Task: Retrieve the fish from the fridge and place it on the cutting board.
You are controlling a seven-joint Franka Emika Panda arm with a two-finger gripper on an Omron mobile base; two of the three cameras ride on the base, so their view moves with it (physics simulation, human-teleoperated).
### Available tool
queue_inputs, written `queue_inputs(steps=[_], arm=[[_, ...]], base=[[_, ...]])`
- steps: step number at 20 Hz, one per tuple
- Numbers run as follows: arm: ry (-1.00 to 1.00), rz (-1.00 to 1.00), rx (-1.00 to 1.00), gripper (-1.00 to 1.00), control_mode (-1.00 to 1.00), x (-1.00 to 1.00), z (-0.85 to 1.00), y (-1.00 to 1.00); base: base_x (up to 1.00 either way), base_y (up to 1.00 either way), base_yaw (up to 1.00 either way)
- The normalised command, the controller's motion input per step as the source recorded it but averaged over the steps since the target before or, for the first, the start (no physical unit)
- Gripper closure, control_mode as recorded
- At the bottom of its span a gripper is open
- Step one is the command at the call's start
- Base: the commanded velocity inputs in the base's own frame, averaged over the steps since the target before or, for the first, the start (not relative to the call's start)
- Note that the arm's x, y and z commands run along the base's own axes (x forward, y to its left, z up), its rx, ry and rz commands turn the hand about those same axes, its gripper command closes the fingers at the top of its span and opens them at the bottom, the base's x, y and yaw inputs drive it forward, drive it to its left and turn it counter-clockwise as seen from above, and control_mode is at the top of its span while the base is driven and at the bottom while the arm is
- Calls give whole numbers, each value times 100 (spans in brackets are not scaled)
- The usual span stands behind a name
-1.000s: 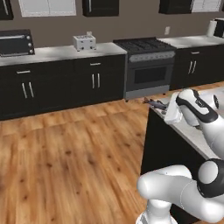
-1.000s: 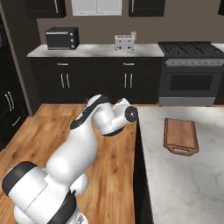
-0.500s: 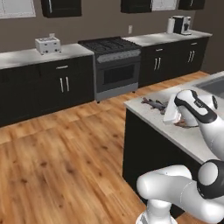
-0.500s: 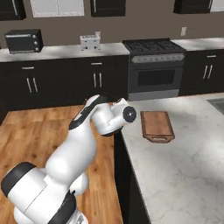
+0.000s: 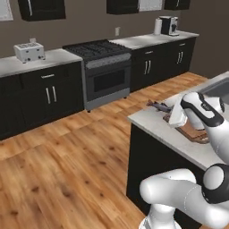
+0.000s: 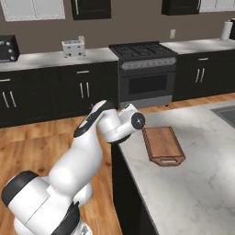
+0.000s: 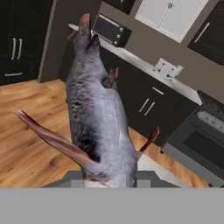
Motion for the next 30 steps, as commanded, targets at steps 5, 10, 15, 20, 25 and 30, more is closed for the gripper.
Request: queue_inputs(steps=[5, 10, 15, 20, 25, 30], arm=[[0, 0, 0, 100, 100, 0, 0, 0], [0, 0, 0, 100, 100, 0, 0, 0], [0, 0, 0, 100, 100, 0, 0, 0], [0, 0, 0, 100, 100, 0, 0, 0], [0, 0, 0, 100, 100, 0, 0, 0], [0, 0, 0, 100, -100, 0, 0, -1]], base=[[63, 34, -22], [49, 5, -17], [27, -1, -9], [11, 0, -1], [0, 0, 0], [0, 0, 0]])
